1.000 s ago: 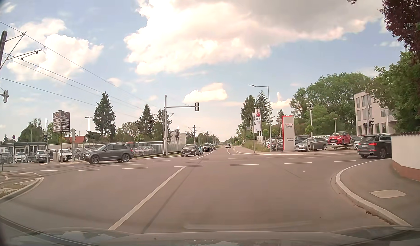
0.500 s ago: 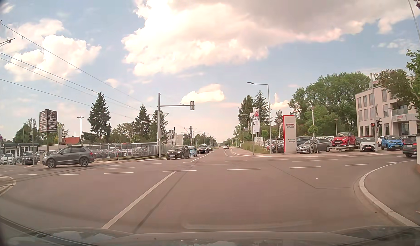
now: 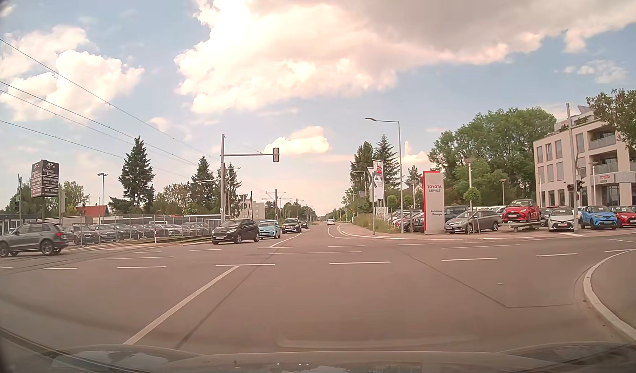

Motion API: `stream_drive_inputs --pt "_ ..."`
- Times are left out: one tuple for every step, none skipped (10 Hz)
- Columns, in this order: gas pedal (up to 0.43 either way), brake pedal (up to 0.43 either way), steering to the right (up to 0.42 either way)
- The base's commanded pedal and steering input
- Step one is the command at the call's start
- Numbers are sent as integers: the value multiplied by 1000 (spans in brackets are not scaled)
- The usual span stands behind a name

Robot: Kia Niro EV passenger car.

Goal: Follow the waypoints while adhering to traffic rules and regulations

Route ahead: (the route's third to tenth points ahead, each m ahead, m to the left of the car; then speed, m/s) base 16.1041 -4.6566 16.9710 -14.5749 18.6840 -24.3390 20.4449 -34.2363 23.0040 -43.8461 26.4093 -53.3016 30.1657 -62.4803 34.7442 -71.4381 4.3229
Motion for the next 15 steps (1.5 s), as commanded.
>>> stream_drive_inputs --pt "47 24 144" --pt "47 18 162" --pt "67 18 176" --pt "87 24 187" --pt "98 24 197" --pt "98 18 203" --pt "87 24 206" --pt "47 24 213" --pt "0 18 229" --pt "0 24 246" --pt "0 18 265" --pt "20 18 284" --pt "28 24 296" --pt "28 24 305" --pt "39 24 316"
